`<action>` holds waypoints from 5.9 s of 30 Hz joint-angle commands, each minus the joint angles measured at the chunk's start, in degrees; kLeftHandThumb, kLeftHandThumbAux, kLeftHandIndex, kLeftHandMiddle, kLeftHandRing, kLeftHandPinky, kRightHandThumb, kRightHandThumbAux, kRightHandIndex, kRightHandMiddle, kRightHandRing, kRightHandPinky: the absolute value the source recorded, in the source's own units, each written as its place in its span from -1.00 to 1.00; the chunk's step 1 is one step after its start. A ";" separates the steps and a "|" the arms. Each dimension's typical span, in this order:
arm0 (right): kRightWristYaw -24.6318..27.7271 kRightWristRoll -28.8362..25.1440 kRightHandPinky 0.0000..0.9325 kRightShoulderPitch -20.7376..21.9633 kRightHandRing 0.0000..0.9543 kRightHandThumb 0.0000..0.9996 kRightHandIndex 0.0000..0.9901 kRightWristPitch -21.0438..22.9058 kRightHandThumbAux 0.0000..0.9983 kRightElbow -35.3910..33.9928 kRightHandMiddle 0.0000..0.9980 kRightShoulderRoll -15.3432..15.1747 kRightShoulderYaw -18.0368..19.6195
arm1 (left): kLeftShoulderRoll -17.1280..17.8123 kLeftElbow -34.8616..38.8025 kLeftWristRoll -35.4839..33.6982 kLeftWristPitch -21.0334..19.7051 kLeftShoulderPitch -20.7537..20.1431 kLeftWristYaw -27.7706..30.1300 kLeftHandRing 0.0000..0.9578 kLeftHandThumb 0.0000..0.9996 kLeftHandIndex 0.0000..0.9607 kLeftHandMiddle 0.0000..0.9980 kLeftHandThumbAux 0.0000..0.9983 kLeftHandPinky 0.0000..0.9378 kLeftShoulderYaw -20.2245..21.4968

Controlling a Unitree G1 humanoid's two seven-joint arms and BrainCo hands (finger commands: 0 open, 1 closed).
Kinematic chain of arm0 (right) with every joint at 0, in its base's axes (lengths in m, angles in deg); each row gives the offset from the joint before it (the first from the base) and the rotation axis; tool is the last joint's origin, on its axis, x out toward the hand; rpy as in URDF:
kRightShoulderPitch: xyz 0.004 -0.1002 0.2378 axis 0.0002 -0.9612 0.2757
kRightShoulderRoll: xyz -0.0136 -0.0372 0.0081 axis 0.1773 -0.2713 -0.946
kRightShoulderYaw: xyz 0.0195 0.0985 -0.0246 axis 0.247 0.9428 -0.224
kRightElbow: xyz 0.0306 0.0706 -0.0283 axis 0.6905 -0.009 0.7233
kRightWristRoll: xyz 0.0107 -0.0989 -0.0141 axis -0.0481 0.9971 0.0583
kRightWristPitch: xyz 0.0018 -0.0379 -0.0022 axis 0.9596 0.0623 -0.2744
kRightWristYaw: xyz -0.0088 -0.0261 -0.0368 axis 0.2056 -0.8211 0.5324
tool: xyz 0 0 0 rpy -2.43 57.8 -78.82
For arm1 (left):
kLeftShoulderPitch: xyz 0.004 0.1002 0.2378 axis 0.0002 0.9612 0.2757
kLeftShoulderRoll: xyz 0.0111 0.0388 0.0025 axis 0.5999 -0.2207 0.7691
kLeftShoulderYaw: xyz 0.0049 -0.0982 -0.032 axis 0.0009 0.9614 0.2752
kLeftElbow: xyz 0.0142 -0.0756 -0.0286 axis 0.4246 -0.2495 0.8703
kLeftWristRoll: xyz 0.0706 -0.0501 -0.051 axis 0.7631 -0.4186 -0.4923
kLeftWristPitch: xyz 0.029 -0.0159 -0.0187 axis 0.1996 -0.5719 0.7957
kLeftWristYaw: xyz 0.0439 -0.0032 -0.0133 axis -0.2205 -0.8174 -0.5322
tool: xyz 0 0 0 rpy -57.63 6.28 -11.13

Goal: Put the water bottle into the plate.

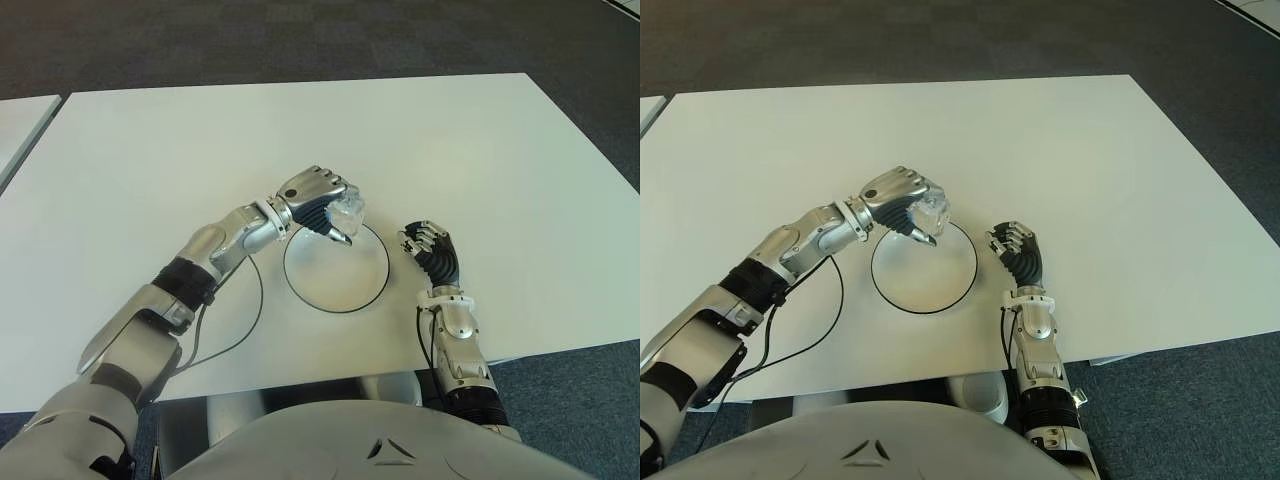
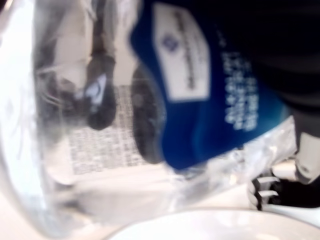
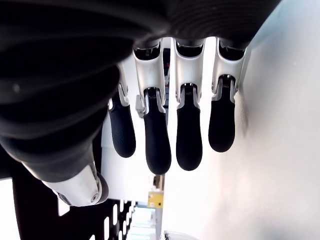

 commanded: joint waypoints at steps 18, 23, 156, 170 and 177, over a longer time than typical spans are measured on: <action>-0.05 -0.40 0.15 -0.07 0.13 0.41 -0.13 0.37 0.46 0.73 0.07 0.18 0.19 | -1.52 -10.70 15.52 7.23 0.22 -9.44 0.81 0.70 -0.17 0.09 0.34 0.83 -12.03; -0.08 -0.23 0.12 -0.18 0.12 0.41 -0.13 0.52 0.46 0.65 0.06 0.13 0.13 | -2.26 -14.63 18.58 6.92 -0.44 -12.88 0.80 0.70 -0.18 0.09 0.34 0.83 -14.99; 0.34 -0.23 0.14 -0.21 0.12 0.41 -0.13 1.01 0.46 0.37 0.07 -0.40 -0.19 | 0.48 0.29 2.37 3.37 9.10 -18.60 -1.00 -0.75 -1.00 -1.00 -0.45 -1.00 3.32; 0.03 0.04 0.12 -0.37 0.12 0.41 -0.13 1.13 0.46 0.20 0.08 -0.26 -0.29 | -1.58 2.42 -7.99 5.02 12.99 -14.07 -1.00 -0.89 -1.00 -1.00 -0.35 -1.00 8.11; -0.11 0.16 0.12 -0.55 0.12 0.41 -0.13 1.28 0.46 -0.07 0.09 -0.18 -0.41 | -2.76 3.73 -13.02 5.55 15.27 -10.05 -1.00 -0.89 -1.00 -1.00 -0.34 -1.00 10.17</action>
